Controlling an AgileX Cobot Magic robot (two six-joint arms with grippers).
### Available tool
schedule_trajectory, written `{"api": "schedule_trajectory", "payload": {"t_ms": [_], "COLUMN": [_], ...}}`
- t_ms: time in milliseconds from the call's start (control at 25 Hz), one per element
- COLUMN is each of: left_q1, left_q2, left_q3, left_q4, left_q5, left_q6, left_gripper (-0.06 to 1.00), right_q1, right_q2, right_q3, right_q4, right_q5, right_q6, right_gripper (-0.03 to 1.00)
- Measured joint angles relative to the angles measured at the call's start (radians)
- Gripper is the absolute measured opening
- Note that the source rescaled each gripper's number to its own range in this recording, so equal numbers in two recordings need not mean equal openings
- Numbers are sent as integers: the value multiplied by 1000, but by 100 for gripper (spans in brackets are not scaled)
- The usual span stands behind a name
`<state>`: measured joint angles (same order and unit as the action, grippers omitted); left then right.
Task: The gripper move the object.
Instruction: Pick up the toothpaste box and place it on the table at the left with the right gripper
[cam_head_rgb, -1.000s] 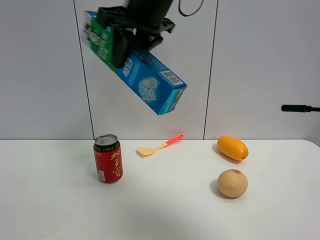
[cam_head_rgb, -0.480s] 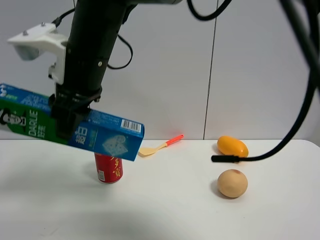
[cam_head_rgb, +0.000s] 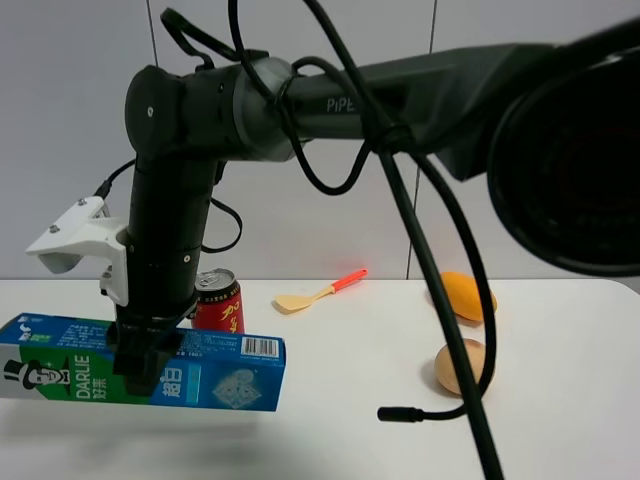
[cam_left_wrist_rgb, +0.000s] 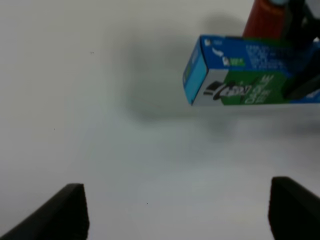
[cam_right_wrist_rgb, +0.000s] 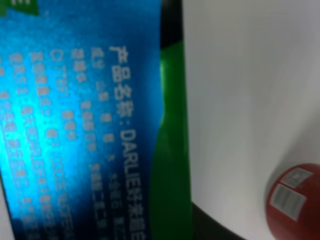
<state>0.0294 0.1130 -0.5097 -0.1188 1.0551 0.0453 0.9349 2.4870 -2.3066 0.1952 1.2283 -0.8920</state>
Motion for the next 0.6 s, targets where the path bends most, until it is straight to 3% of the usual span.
{"api": "schedule_trajectory", "payload": {"t_ms": [600], "left_q1": [0], "left_q2": [0], "left_q3": [0], "left_q4": [0], "left_q5": [0], "left_q6": [0], "left_gripper": [100], "right_q1": [3], "right_q2": [40], "right_q3": [86], "right_q4": [-78], "right_q5": [-5], "right_q6": [1], "right_gripper": [2]}}
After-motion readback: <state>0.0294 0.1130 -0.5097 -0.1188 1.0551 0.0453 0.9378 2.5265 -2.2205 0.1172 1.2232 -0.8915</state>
